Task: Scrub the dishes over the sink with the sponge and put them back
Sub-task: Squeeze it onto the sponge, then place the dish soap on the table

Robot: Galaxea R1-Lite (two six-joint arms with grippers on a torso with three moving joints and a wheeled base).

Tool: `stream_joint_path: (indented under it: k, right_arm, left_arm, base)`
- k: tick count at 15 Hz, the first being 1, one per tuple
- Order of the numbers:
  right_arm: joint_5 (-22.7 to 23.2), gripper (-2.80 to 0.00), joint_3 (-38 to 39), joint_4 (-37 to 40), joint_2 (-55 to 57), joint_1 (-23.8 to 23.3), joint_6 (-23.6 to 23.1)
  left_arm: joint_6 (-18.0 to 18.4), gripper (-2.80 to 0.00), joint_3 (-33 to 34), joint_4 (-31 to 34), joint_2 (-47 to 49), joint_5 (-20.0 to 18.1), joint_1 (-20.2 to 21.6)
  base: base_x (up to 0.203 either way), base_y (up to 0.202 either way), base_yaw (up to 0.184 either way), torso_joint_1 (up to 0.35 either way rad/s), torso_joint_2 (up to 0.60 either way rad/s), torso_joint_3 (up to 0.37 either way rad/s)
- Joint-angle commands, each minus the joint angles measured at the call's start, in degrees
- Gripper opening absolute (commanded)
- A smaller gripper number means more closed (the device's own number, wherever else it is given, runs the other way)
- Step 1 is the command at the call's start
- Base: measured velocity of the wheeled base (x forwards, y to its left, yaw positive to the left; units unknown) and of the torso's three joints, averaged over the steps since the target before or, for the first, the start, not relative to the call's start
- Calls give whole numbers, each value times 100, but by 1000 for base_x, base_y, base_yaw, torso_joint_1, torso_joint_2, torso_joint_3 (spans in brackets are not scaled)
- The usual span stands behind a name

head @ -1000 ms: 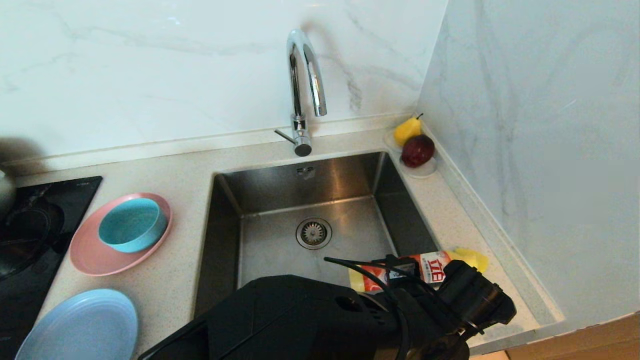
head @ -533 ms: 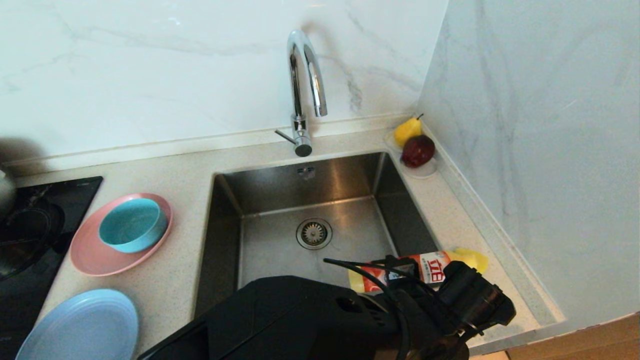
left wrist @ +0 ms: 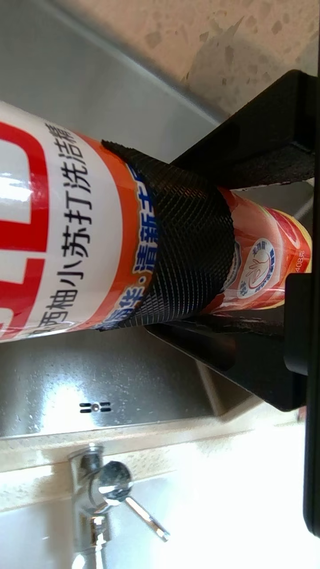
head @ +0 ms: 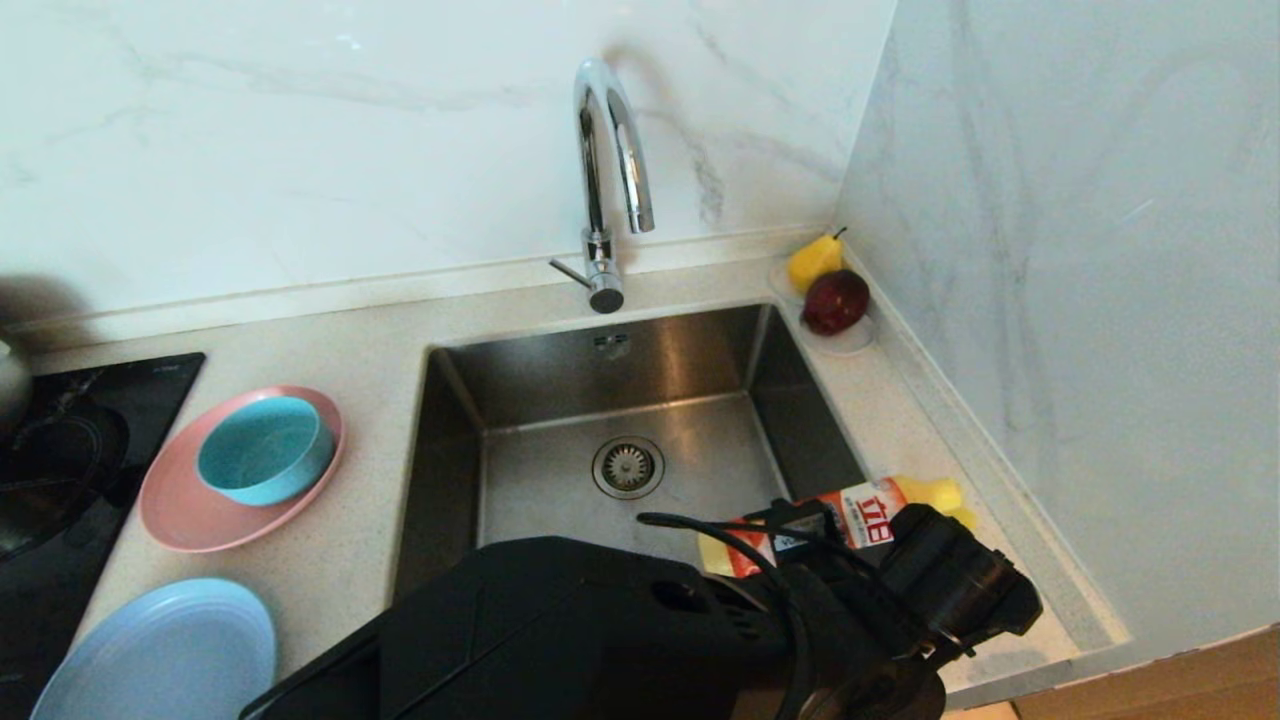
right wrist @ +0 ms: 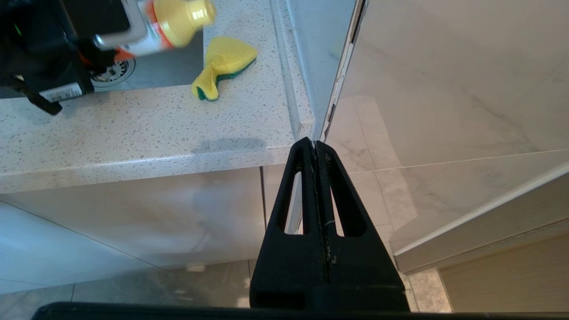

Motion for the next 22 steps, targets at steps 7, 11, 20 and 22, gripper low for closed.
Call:
stream_joint_path:
  k: [7,11,20,22]
  right_arm:
    - [3,-280,0,-1,-1,1,-3]
    - [3,-280,0,-1,-1,1,-3]
    - [3,-280,0,-1,-1,1,-3]
    - [3,-280,0,-1,-1,1,-3]
  left_arm:
    - [-1105,-280,-108,-231,-706,-295,-3]
    - [-1275,-280,-528,-716,-941,-703,45]
    - [-1119,-280,-676,-2550,-1595,-2128,472]
    - [-1150,-280,-683,-2631,-1753,-2375,567]
  base:
    - [0,0,0,0,0,0]
    - [0,0,0,0,0,0]
    - [0,0,0,0,0,0]
    - [0,0,0,0,0,0]
